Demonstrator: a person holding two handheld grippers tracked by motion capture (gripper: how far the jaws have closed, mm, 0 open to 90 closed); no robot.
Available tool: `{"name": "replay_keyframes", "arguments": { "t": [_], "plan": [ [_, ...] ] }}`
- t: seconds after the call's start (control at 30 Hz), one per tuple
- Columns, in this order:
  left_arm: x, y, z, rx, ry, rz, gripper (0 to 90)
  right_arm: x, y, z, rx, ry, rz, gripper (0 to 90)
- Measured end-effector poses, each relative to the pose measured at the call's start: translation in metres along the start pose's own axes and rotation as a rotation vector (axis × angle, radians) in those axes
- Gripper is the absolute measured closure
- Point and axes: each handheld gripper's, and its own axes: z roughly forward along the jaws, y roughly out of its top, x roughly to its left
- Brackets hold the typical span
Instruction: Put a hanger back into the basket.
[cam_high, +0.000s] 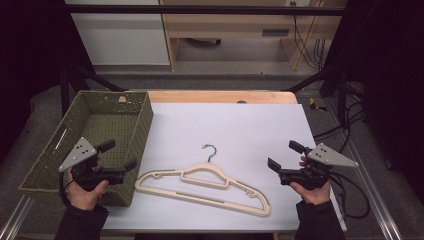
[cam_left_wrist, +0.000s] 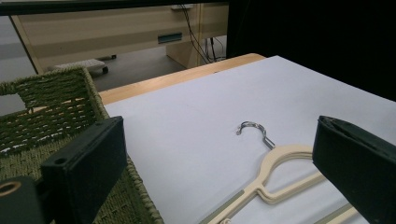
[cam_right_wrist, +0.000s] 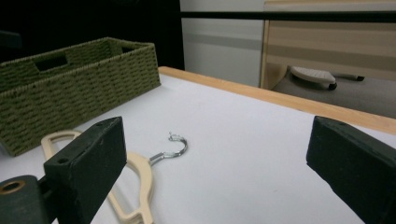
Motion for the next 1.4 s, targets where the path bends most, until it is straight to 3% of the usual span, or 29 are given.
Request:
{"name": "replay_keyframes", "arguments": {
  "t": [0.3,0.6,0.7,0.73,0.77,0.8,0.93,1.0,1.03,1.13,1.2,1.4],
  "plan": [
    [-0.004,-0.001,0.003,0.019,-0.009,0.018,3.2,0.007,-0.005,0.015,0.067,0.027,-0.008,8.8],
    [-0.006,0.000,0.005,0.031,-0.008,0.022,3.3,0.026,-0.022,0.048,0.252,0.102,-0.078,16.4],
    [-0.008,0.000,0.006,0.040,-0.012,0.025,3.3,0.028,-0.026,0.053,0.281,0.125,-0.077,19.1],
    [-0.008,0.000,0.007,0.041,-0.013,0.029,3.3,0.029,-0.031,0.059,0.316,0.134,-0.084,21.2],
    [-0.008,-0.001,0.007,0.042,-0.012,0.028,3.3,0.029,-0.031,0.059,0.316,0.134,-0.084,21.2],
    [-0.009,0.000,0.007,0.047,-0.013,0.026,3.3,0.032,-0.036,0.065,0.359,0.138,-0.092,22.6],
    [-0.010,0.000,0.009,0.054,-0.012,0.030,3.4,0.035,-0.045,0.075,0.422,0.150,-0.112,25.4],
    [-0.011,-0.001,0.010,0.062,-0.012,0.028,3.5,0.036,-0.051,0.081,0.463,0.160,-0.126,28.8],
    [-0.011,-0.001,0.011,0.068,-0.013,0.033,3.5,0.037,-0.058,0.087,0.508,0.166,-0.140,31.0],
    [-0.013,-0.001,0.013,0.080,-0.017,0.037,3.5,0.038,-0.064,0.092,0.542,0.177,-0.155,35.7],
    [-0.015,-0.001,0.014,0.086,-0.023,0.044,3.5,0.040,-0.073,0.100,0.604,0.185,-0.156,42.1],
    [-0.019,0.000,0.015,0.087,-0.038,0.047,3.7,0.041,-0.080,0.105,0.647,0.198,-0.152,50.5]
  ]
}}
